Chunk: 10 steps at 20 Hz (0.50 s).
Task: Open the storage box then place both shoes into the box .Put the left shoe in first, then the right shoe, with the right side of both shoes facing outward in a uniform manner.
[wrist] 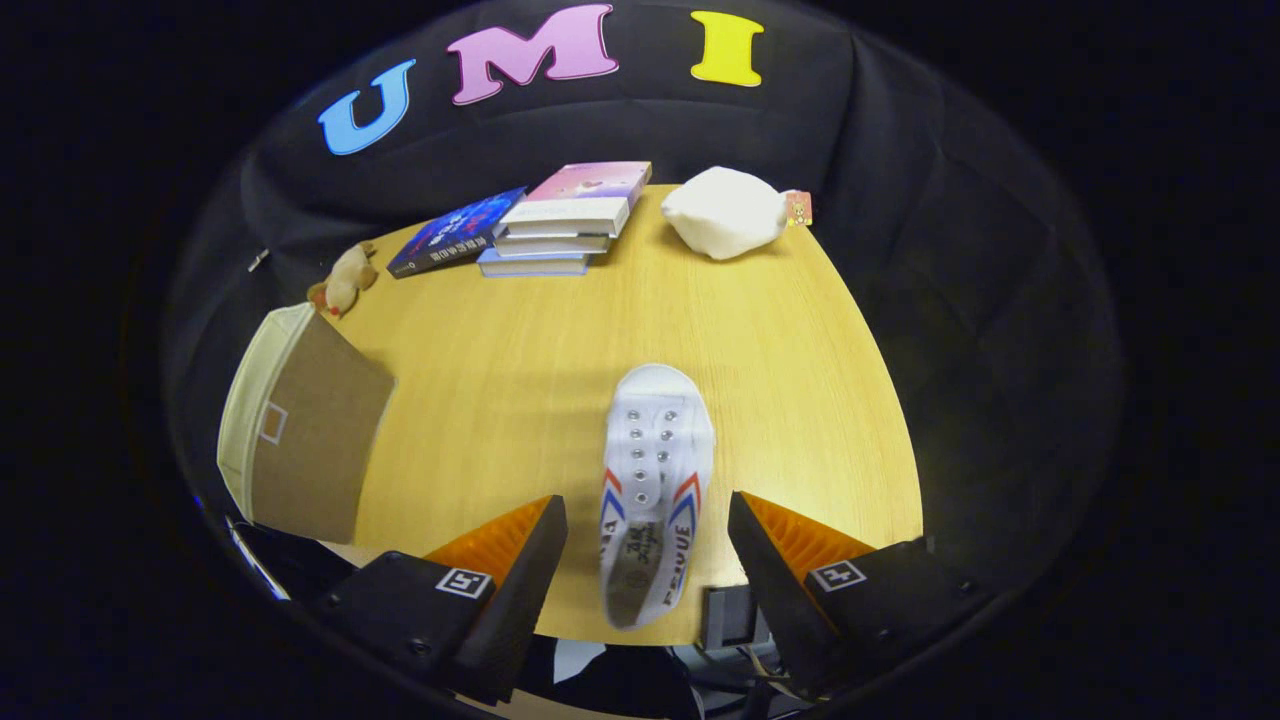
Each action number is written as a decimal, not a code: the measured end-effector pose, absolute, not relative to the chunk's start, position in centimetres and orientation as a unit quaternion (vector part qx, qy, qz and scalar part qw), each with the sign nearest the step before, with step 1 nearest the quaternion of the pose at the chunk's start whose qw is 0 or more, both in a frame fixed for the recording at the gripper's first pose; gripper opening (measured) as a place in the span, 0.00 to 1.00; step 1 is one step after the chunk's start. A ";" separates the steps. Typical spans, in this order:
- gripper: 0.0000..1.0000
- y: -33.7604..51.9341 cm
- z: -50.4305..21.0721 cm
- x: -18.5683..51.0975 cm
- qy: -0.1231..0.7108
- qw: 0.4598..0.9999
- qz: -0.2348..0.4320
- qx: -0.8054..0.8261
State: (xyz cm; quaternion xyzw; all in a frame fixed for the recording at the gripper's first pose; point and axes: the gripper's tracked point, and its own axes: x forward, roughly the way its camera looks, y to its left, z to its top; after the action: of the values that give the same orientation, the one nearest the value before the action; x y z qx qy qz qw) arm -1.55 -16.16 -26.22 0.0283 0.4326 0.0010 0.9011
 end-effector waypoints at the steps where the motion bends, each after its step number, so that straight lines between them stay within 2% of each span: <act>1: 0.99 -16.7 -27.4 -1.5 0.441 0.897 0.000 0.026; 10: 0.98 -18.5 -33.0 -0.7 0.492 0.870 0.005 0.036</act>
State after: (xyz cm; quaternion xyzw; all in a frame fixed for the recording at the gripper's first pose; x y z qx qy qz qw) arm -0.73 -18.54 -33.01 0.0364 0.4924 0.0048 0.8696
